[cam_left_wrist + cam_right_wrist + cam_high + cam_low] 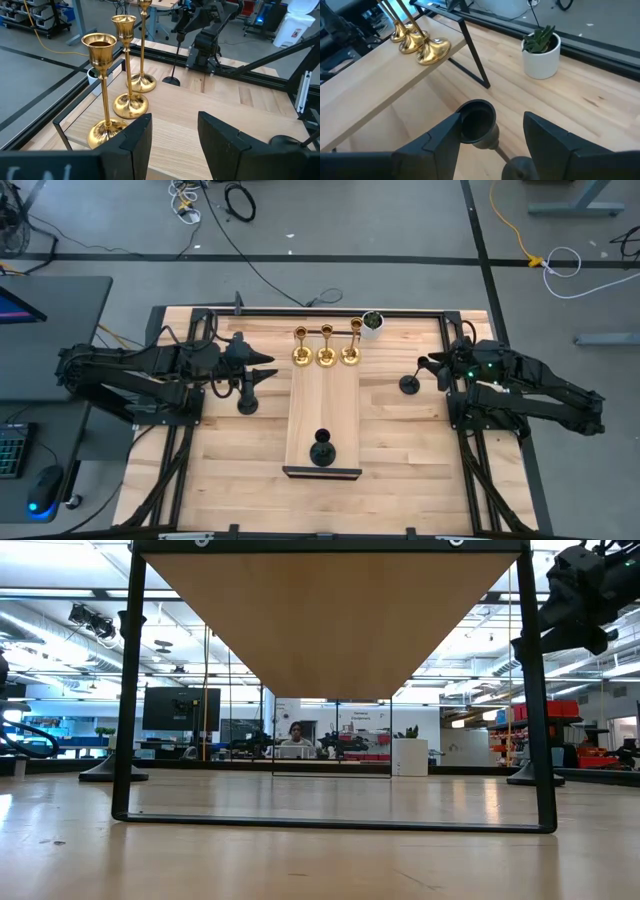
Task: Pick & Place candle stick holders
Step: Put the right black candle holder aligned with the black candle holder on the shelf
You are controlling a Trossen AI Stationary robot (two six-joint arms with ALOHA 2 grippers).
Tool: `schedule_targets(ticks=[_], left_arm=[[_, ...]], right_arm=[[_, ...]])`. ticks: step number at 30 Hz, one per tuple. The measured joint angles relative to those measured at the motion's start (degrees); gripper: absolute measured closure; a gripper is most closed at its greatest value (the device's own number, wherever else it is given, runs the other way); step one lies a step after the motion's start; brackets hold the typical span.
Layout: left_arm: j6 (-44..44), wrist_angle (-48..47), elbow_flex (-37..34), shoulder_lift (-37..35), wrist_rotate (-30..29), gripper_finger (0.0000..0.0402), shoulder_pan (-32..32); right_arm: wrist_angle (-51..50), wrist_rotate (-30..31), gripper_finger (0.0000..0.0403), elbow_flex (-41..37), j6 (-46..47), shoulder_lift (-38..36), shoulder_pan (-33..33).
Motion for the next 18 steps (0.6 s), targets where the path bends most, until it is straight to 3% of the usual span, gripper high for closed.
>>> schedule_targets(ticks=[18], left_arm=[[-0.02, -2.00, 0.00, 0.00, 0.00, 0.0241, 0.00]], right_arm=[[-1.05, 0.11, 0.0190, 1.68, -0.77, -0.13, 0.00]])
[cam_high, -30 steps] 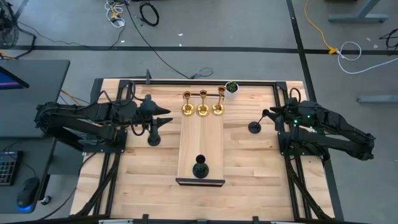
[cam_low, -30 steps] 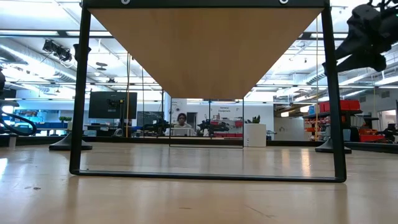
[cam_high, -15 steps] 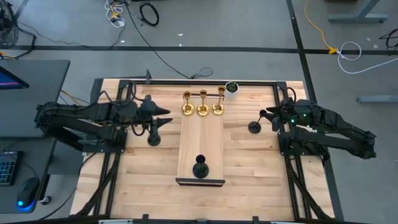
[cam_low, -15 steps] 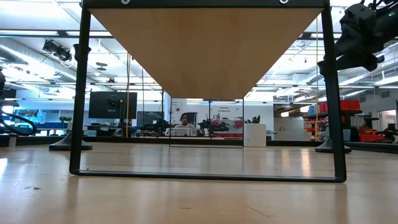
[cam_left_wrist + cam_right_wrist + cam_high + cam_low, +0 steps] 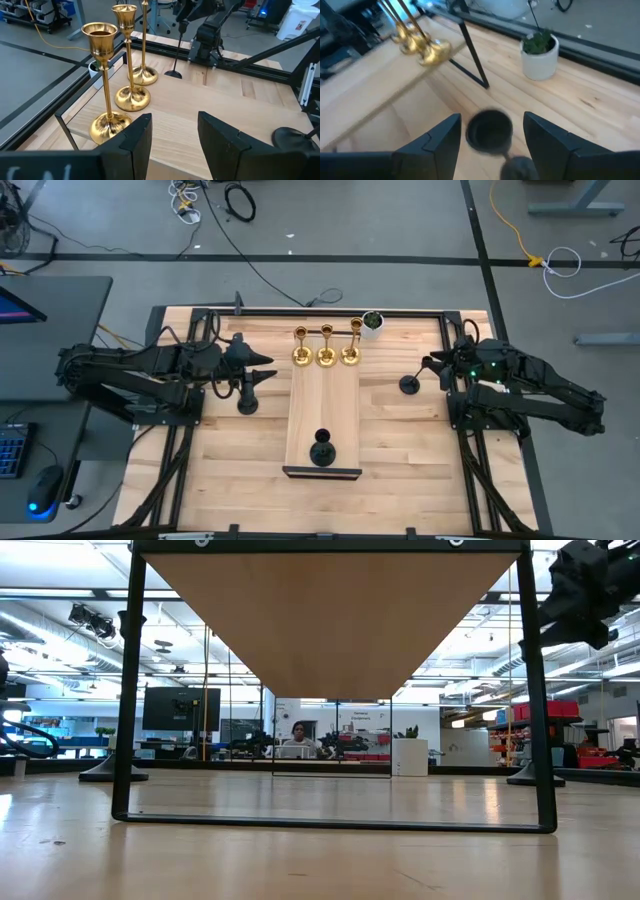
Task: Pick & Place candle stick holders
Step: Put the right black candle holder aligned with the black candle holder on the shelf
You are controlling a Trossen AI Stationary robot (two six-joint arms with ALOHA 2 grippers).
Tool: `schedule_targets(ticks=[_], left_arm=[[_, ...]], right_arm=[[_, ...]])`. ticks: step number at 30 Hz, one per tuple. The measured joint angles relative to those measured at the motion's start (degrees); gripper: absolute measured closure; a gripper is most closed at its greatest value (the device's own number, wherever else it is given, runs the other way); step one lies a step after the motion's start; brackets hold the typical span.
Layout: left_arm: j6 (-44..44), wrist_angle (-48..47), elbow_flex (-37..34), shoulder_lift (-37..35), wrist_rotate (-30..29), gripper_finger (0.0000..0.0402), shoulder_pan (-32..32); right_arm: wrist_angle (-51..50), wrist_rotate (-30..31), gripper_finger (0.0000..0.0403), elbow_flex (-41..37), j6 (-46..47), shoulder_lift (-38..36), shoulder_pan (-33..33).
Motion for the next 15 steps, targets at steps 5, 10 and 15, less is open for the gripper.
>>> schedule_targets(ticks=[5, 10, 15], left_arm=[[-0.31, 0.00, 0.00, 0.00, 0.00, 0.0241, 0.01], [-0.22, 0.00, 0.00, 0.00, 0.00, 0.0241, 0.02], [-0.20, 0.00, 0.00, 0.00, 0.00, 0.0241, 0.00]], right_arm=[[-5.07, 0.94, 0.0190, 0.02, 1.91, 0.00, -0.02], [-5.07, -0.15, 0.0190, 0.02, 2.57, 0.00, 0.00], [-5.09, -0.85, 0.0190, 0.02, 2.61, 0.62, 0.00]])
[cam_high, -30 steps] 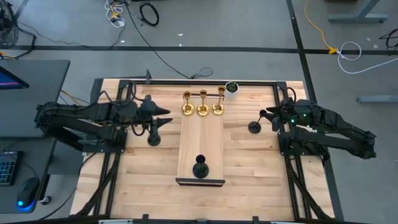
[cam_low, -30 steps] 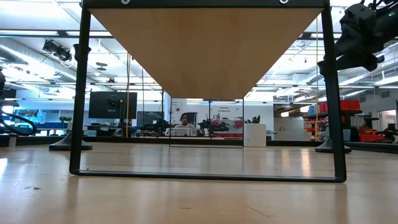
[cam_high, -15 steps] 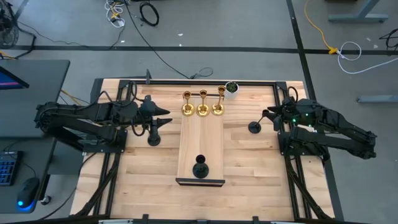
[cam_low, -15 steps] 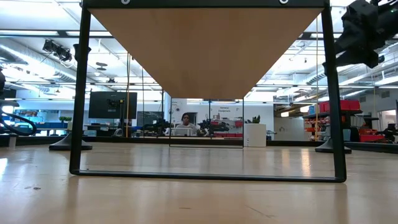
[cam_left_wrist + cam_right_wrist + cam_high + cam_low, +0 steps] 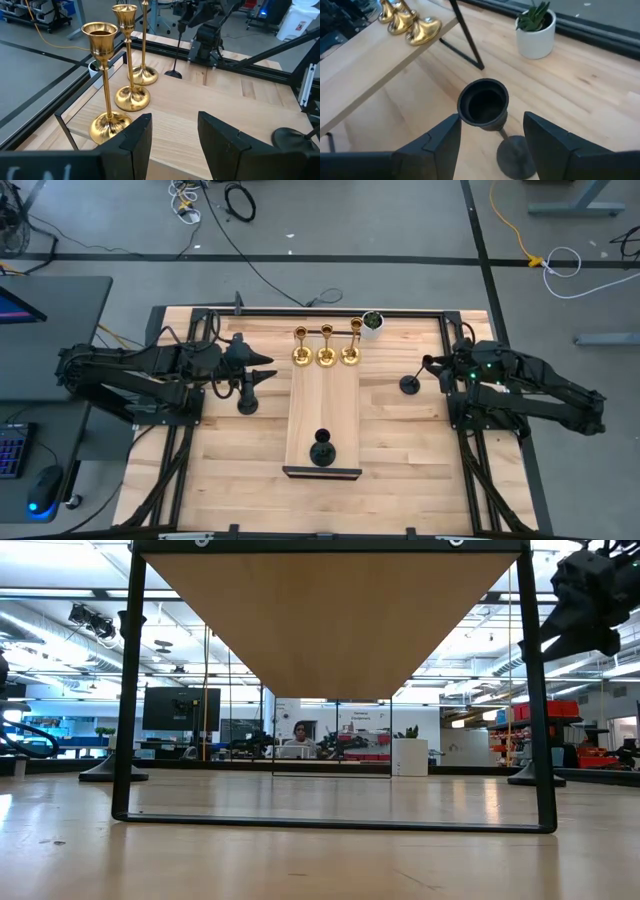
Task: Pick & Place candle stick holders
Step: Put the right black candle holder aligned with the black candle holder on the shelf
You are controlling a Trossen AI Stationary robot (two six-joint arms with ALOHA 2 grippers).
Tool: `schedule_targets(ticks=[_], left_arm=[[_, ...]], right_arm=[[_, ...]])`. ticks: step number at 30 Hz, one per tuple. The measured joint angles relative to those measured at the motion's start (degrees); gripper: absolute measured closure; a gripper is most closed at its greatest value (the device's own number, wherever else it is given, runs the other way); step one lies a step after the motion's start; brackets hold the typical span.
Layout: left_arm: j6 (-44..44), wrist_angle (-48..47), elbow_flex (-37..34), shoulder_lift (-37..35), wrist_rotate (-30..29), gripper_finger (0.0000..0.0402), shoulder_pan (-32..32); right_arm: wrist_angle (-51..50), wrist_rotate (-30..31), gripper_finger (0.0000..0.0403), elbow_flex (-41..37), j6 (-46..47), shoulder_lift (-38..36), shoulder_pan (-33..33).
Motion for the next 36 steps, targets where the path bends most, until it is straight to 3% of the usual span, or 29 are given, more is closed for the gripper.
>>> schedule_targets(ticks=[5, 22, 27, 36], left_arm=[[0.00, 0.00, 0.00, 0.00, 0.00, 0.0241, 0.02], [0.24, 0.00, 0.00, 0.00, -0.02, 0.0241, 0.00], [0.22, 0.00, 0.00, 0.00, 0.00, 0.0241, 0.01], [0.22, 0.00, 0.00, 0.00, 0.00, 0.0241, 0.00]], right_arm=[[0.26, -3.27, 0.0190, -0.58, 0.32, 2.21, 0.00], [4.17, -3.65, 0.0204, -3.91, 1.88, 9.68, 0.00], [4.21, -2.67, 0.0253, -3.93, 1.88, 10.63, -0.02], [4.69, -1.70, 0.0382, -3.93, 1.55, 10.68, -0.02]])
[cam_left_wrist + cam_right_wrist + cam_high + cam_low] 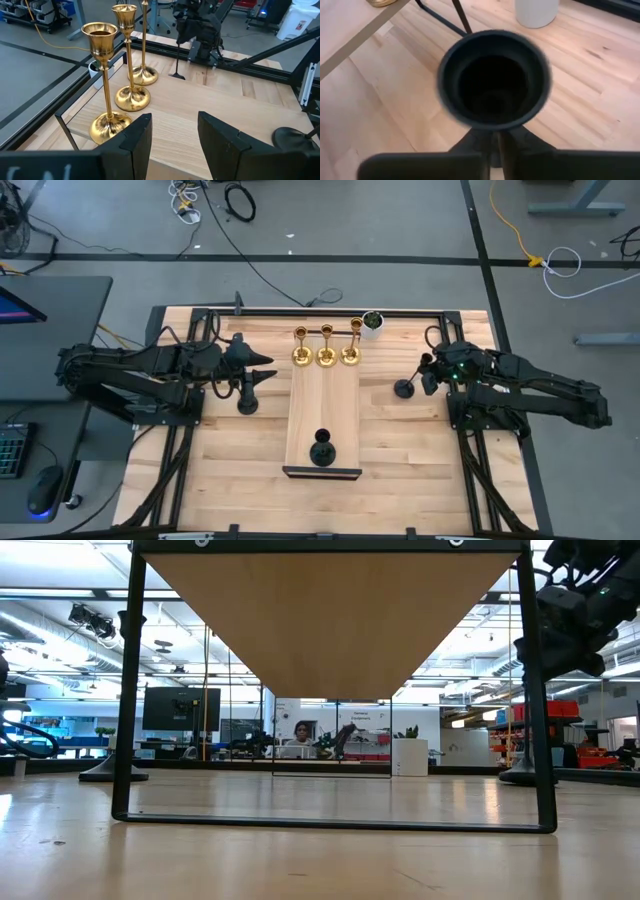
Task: Pick & Place candle stick holders
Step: Put the right black candle holder aligned with the black candle holder on the shelf
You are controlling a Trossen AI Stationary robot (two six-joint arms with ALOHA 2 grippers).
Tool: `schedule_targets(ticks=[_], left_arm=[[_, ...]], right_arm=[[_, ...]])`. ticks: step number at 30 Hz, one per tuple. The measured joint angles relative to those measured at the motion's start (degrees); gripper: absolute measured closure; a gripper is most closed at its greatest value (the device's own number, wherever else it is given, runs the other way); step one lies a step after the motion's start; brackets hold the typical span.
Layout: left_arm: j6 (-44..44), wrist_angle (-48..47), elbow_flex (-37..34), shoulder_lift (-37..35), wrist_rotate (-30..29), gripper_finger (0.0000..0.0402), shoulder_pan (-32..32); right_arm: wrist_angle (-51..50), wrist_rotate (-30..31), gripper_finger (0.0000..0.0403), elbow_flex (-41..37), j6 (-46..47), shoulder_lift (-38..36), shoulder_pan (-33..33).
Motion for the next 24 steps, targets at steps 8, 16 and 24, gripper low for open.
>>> schedule_targets(ticks=[8, 16, 24], left_arm=[[0.00, -0.02, 0.00, 0.00, 0.00, 0.0241, 0.00], [-0.01, -0.05, 0.00, 0.00, 0.00, 0.0241, 0.01], [-0.21, -0.07, 0.00, 0.00, 0.00, 0.0241, 0.00]], right_arm=[[0.07, 0.17, 0.0395, 0.00, 0.33, 0.00, 0.00], [4.76, -2.32, 0.0401, -0.07, -0.12, 0.00, 0.02], [5.50, -6.25, 0.0402, 3.86, -2.51, 0.00, 0.23]])
